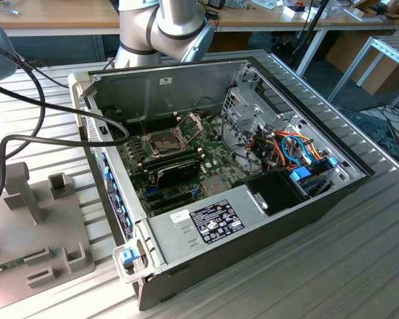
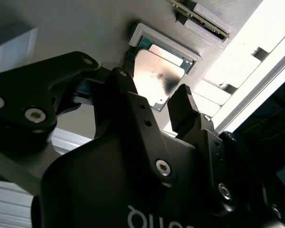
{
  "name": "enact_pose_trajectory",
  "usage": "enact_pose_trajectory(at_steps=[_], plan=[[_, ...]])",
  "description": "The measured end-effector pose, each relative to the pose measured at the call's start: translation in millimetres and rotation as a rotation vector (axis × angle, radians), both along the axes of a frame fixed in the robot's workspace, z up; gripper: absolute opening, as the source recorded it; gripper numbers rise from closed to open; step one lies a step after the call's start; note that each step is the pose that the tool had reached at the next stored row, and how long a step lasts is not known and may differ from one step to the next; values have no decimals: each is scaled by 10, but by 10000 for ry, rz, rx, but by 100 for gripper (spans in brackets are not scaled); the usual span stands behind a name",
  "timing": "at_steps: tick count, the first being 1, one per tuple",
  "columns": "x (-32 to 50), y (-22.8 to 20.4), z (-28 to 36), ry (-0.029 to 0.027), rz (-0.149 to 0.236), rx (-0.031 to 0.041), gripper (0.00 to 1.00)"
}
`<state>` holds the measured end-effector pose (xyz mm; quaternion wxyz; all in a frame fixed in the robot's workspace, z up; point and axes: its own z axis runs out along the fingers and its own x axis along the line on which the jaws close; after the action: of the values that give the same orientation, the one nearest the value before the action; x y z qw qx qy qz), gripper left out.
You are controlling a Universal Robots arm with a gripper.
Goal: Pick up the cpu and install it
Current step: 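Pick up the cpu and move it towards the insertion slot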
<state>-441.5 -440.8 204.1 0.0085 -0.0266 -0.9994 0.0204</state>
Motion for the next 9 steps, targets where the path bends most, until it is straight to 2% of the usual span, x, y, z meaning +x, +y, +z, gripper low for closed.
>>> enact_pose_trajectory(at_steps=[4,5,9], plan=[[0,0,0,1,-1,-5,56],[0,0,0,0,-1,-6,63],[1,1,-12,0,97,-6,63]])
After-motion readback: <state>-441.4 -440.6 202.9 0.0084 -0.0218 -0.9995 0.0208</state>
